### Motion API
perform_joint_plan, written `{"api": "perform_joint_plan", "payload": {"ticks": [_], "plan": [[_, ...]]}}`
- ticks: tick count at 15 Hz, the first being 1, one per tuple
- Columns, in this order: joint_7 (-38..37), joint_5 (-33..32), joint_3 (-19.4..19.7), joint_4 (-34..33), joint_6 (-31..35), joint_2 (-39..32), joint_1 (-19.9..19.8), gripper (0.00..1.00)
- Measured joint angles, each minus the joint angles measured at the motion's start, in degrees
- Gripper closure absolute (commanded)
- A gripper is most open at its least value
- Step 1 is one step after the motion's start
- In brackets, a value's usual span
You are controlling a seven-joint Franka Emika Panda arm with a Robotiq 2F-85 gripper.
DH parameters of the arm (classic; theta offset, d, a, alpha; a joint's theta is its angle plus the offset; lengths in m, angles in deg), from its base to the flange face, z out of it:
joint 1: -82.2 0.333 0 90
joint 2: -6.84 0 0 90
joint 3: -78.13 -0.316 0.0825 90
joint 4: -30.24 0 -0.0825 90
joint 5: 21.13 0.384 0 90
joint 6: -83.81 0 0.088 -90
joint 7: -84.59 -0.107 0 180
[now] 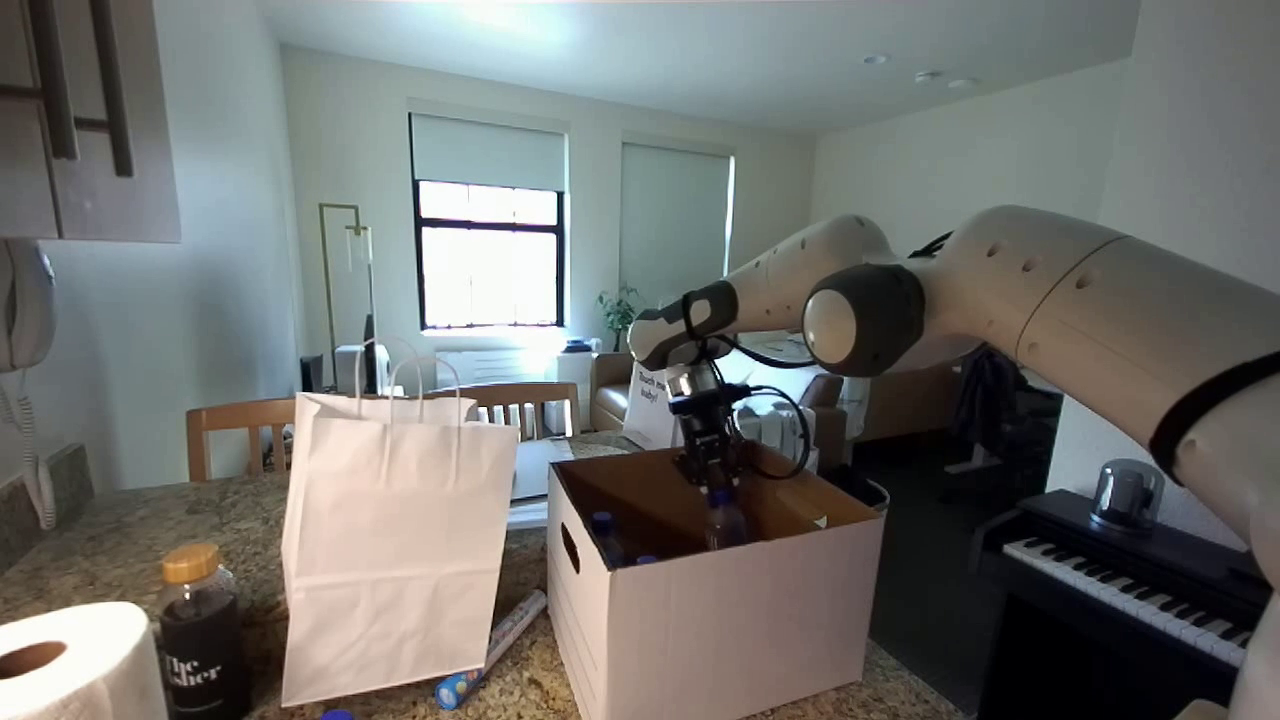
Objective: Remove the water bottles from the box
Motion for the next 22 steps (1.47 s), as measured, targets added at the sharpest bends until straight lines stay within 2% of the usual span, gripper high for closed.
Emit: {"api": "perform_joint_plan", "payload": {"ticks": [5,11,16,22], "plan": [[-3.8,0.1,-0.2,-3.0,-4.4,3.0,2.1,0.86],[-9.2,2.3,-0.5,-6.9,-15.4,9.9,2.5,0.86],[-14.0,6.8,-0.9,-8.2,-16.9,14.3,2.3,0.87],[-16.5,8.5,-1.8,-8.3,-17.9,17.2,3.4,0.87]]}}
